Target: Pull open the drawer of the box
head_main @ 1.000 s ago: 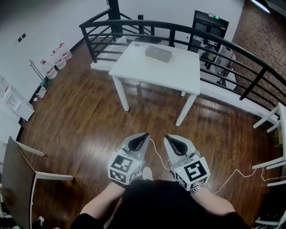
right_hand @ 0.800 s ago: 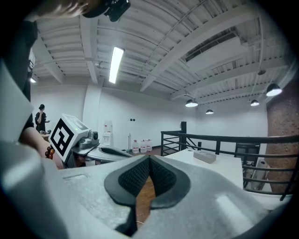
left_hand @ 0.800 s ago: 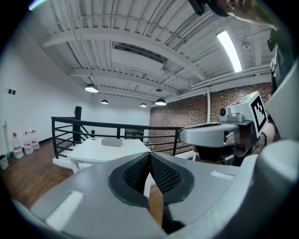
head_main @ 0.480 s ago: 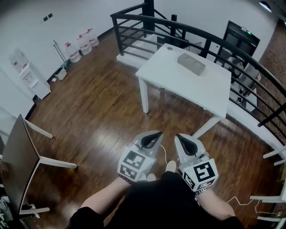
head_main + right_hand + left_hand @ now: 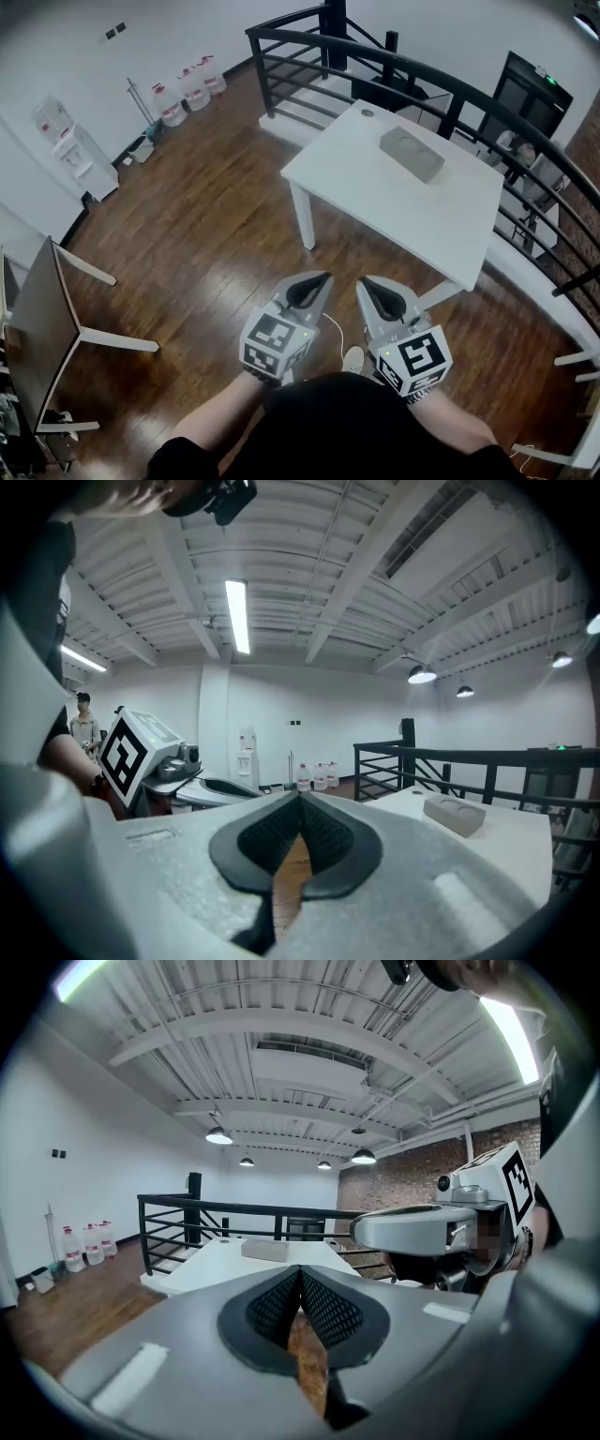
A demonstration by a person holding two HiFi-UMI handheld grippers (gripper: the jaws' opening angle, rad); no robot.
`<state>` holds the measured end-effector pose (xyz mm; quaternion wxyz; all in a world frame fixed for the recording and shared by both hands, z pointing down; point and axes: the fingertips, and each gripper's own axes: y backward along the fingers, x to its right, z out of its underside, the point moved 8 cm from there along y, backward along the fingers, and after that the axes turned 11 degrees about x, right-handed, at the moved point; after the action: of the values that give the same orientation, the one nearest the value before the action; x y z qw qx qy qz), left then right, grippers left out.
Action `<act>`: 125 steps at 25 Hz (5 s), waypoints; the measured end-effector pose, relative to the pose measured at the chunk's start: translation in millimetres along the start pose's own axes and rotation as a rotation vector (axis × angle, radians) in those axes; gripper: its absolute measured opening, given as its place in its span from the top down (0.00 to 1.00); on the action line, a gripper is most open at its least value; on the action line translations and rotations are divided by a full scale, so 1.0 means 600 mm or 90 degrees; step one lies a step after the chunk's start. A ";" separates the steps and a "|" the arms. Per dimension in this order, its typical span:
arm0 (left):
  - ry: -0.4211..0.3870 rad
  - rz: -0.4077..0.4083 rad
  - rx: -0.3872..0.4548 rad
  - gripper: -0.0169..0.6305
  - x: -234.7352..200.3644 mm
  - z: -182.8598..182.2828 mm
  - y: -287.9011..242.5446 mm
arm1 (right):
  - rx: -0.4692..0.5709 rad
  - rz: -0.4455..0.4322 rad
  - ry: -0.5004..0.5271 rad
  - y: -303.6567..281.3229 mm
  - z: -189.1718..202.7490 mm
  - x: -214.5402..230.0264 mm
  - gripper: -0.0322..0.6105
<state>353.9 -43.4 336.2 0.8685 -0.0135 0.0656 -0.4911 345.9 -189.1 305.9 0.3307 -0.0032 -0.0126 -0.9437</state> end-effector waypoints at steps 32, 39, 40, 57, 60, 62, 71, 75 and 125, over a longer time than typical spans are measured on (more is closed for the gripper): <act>0.015 0.162 -0.025 0.95 -0.332 -0.045 -0.285 | -0.022 0.163 -0.001 -0.338 0.033 0.186 0.96; 0.023 0.220 -0.033 0.95 -0.442 -0.055 -0.302 | -0.033 0.210 0.014 -0.448 0.026 0.158 0.96; 0.027 0.226 -0.034 0.95 -0.451 -0.056 -0.303 | -0.036 0.216 0.015 -0.457 0.026 0.156 0.96; 0.028 0.293 -0.081 0.95 -0.563 -0.037 -0.466 | -0.035 0.279 -0.015 -0.592 0.076 0.277 0.96; 0.019 0.311 -0.103 0.95 -0.582 -0.029 -0.523 | -0.032 0.302 -0.032 -0.612 0.096 0.324 0.96; 0.010 0.325 -0.123 0.95 -0.591 -0.019 -0.561 | -0.033 0.323 -0.049 -0.620 0.111 0.358 0.96; -0.009 0.385 -0.191 0.95 -0.604 -0.015 -0.696 | -0.034 0.399 -0.101 -0.641 0.128 0.470 0.96; -0.012 0.412 -0.207 0.95 -0.605 -0.014 -0.722 | -0.038 0.428 -0.115 -0.642 0.132 0.480 0.96; 0.071 0.773 -0.415 0.93 -0.652 0.063 -1.030 | -0.041 0.936 -0.161 -0.790 0.160 0.521 0.96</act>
<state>-366.5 -30.1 467.7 0.9367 -0.2095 0.2500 0.1273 -194.4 -11.5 396.3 0.8721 -0.1290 -0.0174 -0.4716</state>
